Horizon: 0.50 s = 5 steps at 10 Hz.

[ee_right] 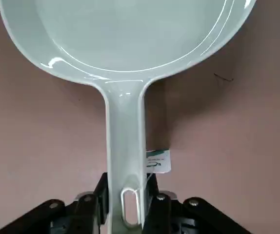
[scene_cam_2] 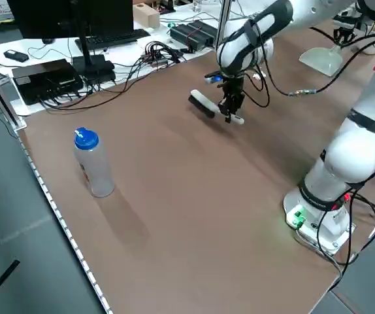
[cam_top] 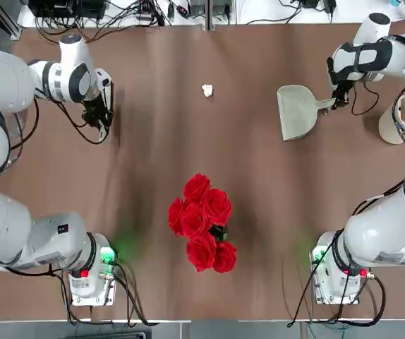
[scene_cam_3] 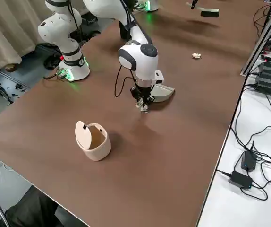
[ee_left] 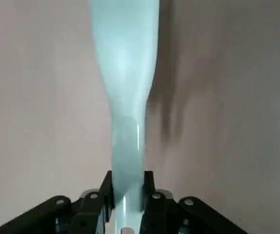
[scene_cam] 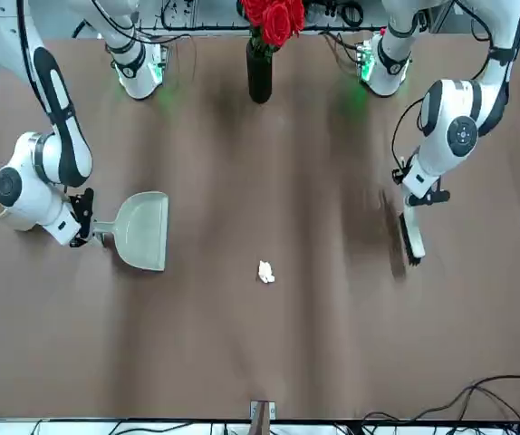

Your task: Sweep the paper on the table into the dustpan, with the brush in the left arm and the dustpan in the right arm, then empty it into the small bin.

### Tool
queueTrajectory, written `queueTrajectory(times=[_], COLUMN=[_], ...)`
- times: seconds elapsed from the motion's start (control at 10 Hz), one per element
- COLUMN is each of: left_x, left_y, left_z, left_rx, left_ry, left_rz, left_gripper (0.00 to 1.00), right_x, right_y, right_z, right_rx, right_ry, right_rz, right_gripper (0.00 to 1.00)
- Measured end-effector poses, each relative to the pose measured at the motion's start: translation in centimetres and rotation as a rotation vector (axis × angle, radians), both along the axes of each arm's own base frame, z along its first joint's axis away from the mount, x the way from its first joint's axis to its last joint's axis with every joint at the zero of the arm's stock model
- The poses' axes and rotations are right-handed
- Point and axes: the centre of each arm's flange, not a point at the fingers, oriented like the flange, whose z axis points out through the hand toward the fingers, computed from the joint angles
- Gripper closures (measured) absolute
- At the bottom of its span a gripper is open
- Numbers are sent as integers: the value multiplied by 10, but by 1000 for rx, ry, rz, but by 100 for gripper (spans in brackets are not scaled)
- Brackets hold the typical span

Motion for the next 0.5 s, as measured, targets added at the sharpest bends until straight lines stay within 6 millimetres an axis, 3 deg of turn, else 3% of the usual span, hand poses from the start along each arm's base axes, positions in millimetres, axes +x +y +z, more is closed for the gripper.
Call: queueTrajectory(times=[0.2, 0.5], left_x=[16, 35], left_y=[-27, -53], left_z=[23, 22], left_rx=[2, -25], left_ry=[40, 75], left_rz=[-55, -113], left_gripper=[73, 73], right_x=[1, 3], right_y=[5, 22], right_z=[0, 0], right_rx=[2, 2], right_ry=[0, 1], right_rz=[8, 26], right_gripper=[67, 67])
